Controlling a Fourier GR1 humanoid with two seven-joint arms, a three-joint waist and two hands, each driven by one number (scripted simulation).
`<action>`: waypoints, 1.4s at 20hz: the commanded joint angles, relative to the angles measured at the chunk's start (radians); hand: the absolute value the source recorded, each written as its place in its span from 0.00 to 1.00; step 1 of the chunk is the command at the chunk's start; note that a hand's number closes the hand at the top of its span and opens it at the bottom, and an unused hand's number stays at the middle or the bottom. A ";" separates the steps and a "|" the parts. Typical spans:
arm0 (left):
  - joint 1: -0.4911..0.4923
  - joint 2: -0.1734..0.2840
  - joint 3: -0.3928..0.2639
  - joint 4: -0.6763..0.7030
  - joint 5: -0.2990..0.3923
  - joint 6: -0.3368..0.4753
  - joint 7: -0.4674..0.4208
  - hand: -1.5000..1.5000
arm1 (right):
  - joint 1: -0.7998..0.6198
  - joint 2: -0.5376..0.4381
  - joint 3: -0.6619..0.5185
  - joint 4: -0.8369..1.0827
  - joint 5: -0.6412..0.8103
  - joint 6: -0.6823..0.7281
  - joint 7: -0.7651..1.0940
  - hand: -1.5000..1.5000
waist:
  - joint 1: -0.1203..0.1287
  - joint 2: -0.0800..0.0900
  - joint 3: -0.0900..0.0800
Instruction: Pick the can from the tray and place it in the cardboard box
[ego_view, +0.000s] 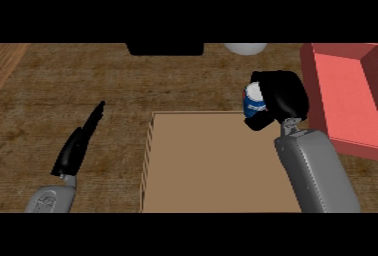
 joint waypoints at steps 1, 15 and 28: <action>0.020 0.021 0.004 -0.064 0.010 -0.031 0.060 0.50 | -0.069 -0.033 -0.036 -0.109 0.027 0.071 0.087 1.00 | 0.000 -0.002 0.001; -0.001 0.025 0.030 -0.008 0.021 -0.040 0.002 0.50 | -0.148 -0.188 -0.322 -0.345 -0.033 0.237 0.226 1.00 | -0.004 0.002 0.001; -0.042 0.014 0.030 0.014 0.006 -0.042 0.010 0.50 | -0.140 -0.470 -0.499 0.098 -0.094 0.100 0.018 1.00 | 0.006 0.007 0.002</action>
